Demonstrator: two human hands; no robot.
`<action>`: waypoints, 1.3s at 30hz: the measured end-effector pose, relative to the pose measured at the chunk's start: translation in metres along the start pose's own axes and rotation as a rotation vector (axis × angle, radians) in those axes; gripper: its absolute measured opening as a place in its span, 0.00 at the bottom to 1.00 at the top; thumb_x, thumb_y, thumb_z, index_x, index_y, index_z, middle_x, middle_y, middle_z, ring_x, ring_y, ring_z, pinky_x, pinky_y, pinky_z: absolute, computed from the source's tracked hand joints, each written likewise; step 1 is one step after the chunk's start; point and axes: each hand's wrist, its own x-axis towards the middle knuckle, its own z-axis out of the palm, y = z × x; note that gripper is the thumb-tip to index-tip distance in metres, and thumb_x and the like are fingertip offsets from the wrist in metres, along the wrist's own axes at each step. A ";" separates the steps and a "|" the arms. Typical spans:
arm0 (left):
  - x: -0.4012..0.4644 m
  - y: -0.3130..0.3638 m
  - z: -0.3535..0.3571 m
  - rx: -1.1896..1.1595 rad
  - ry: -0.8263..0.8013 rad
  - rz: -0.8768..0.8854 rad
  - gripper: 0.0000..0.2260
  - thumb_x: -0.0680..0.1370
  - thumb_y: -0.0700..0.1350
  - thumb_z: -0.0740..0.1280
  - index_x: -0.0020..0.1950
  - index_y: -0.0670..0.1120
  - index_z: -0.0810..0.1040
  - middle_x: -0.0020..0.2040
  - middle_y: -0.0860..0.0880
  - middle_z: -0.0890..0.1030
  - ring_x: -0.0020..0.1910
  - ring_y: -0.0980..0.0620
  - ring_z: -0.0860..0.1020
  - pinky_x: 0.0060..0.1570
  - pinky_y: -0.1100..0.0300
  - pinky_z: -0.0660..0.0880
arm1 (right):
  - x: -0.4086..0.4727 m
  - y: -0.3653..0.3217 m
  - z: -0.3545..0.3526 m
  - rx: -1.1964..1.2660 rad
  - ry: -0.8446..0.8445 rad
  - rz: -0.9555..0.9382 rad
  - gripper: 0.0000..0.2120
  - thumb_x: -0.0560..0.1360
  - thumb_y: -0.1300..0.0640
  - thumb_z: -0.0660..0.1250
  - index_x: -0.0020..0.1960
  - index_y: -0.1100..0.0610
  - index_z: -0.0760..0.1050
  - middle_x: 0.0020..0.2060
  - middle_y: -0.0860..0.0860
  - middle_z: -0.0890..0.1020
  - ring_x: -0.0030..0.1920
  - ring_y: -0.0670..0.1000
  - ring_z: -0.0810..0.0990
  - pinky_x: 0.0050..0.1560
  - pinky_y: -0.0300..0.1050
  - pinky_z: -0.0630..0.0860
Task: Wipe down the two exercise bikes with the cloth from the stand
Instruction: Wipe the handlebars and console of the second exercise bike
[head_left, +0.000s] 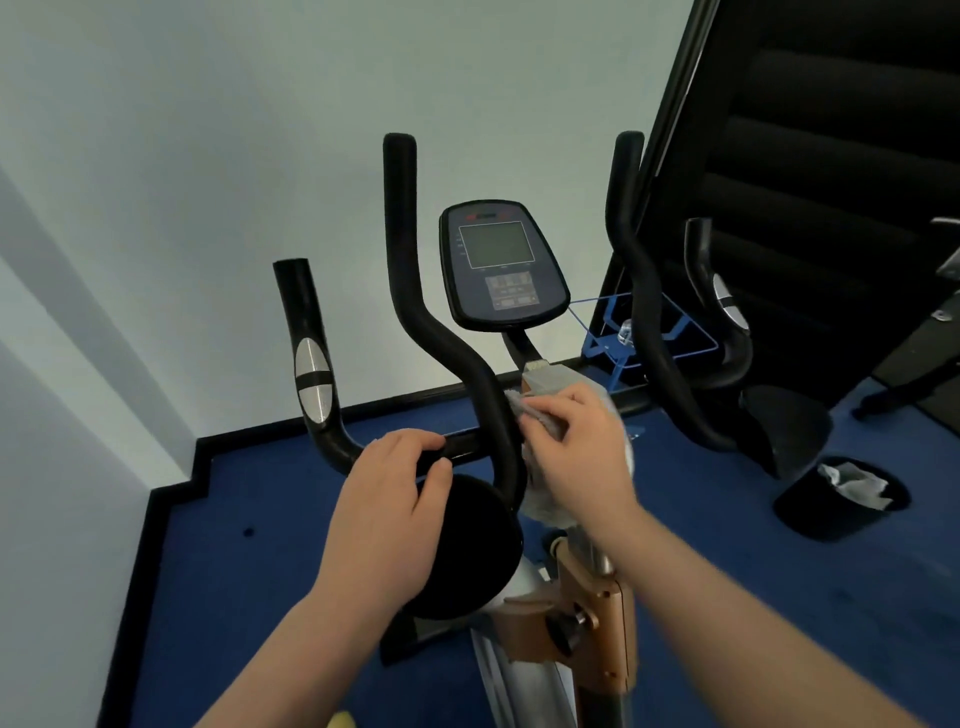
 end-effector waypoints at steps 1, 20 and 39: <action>0.000 0.000 0.000 -0.008 -0.005 0.000 0.12 0.78 0.51 0.58 0.59 0.54 0.75 0.54 0.62 0.74 0.54 0.65 0.68 0.54 0.65 0.63 | 0.007 0.004 -0.011 -0.078 -0.066 -0.066 0.08 0.74 0.55 0.68 0.51 0.52 0.83 0.42 0.46 0.74 0.40 0.41 0.73 0.42 0.38 0.74; -0.006 0.000 -0.001 0.027 0.016 0.004 0.12 0.78 0.49 0.59 0.60 0.53 0.74 0.55 0.61 0.74 0.54 0.65 0.68 0.55 0.67 0.62 | 0.050 -0.016 -0.006 -0.179 -0.259 0.117 0.09 0.75 0.56 0.64 0.46 0.52 0.84 0.41 0.49 0.83 0.45 0.51 0.80 0.46 0.44 0.75; 0.000 -0.037 -0.031 -0.054 0.236 -0.112 0.21 0.81 0.49 0.57 0.74 0.48 0.63 0.76 0.53 0.62 0.75 0.57 0.55 0.75 0.51 0.54 | 0.045 -0.058 -0.013 -0.568 -0.689 -0.785 0.15 0.73 0.44 0.67 0.60 0.40 0.75 0.49 0.44 0.83 0.52 0.49 0.80 0.48 0.47 0.75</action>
